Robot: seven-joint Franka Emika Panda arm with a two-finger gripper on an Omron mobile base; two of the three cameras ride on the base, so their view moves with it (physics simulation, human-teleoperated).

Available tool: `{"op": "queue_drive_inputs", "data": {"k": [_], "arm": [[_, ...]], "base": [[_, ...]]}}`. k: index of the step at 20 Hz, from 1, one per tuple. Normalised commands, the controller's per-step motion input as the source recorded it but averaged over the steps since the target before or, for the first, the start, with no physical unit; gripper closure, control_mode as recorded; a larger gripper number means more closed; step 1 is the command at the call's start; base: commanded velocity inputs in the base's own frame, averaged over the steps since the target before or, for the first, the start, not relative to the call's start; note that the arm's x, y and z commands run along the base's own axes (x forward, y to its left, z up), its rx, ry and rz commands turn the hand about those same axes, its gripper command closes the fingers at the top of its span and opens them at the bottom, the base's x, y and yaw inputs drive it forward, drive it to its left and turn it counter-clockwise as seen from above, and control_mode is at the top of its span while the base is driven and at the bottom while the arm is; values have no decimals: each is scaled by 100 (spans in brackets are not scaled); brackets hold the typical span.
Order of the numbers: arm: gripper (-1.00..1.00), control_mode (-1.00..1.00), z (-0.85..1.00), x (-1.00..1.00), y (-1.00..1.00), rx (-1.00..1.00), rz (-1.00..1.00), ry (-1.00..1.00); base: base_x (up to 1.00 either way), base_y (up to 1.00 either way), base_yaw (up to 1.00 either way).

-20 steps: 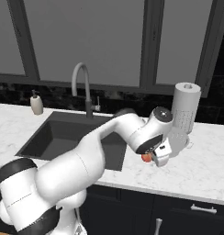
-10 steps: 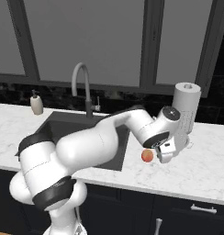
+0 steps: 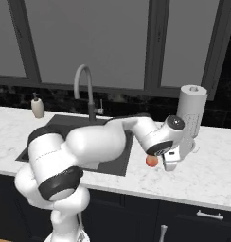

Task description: Put the colander in the sink, put the peach in the colander, and turn on the sink faucet and pour water over the colander.

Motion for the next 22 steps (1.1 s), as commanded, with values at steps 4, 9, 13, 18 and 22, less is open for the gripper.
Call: {"op": "queue_drive_inputs", "data": {"k": [4, 9, 13, 18, 22], "arm": [[-100, -100, -14, 38, -11, 3, -4, -4], [-100, -100, -17, 38, -10, 3, -4, -4], [-100, -100, -21, 36, -14, 3, -4, 0], [-100, -100, -9, 32, -22, 6, -3, 0], [-100, -100, -14, 25, -21, 5, -3, 0]], "base": [[0, 0, 0], [0, 0, 0], [0, 0, 0], [0, 0, 0], [0, 0, 0]]}}
